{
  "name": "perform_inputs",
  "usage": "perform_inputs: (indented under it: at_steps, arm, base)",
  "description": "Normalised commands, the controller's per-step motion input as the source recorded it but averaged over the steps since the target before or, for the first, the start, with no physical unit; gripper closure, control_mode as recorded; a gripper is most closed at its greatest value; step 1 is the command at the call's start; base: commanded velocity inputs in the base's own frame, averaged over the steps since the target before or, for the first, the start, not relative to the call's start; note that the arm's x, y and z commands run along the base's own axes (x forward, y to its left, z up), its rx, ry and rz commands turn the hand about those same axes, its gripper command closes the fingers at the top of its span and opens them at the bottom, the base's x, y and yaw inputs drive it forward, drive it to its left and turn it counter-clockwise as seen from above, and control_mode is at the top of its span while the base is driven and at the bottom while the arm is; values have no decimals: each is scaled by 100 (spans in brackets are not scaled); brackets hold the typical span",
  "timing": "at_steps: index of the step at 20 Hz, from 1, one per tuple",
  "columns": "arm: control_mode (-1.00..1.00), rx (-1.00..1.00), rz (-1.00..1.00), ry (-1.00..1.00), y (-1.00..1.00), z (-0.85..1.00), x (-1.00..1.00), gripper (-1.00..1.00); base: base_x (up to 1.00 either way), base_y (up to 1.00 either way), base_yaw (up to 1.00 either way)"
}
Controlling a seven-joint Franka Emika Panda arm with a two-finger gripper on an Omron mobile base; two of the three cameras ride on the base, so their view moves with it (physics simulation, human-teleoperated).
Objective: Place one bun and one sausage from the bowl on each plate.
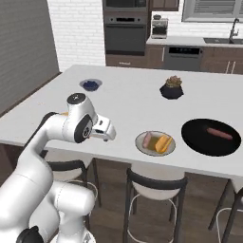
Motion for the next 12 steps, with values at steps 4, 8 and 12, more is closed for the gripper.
perform_inputs:
  at_steps: [4,8,12]
  arm:
    - [100,0,0,0,0,0,0,-100]
    - [100,0,0,0,0,0,0,-100]
    - [100,0,0,0,0,0,0,-100]
  base:
    - [0,-100,0]
    - [0,-100,0]
    - [0,-100,0]
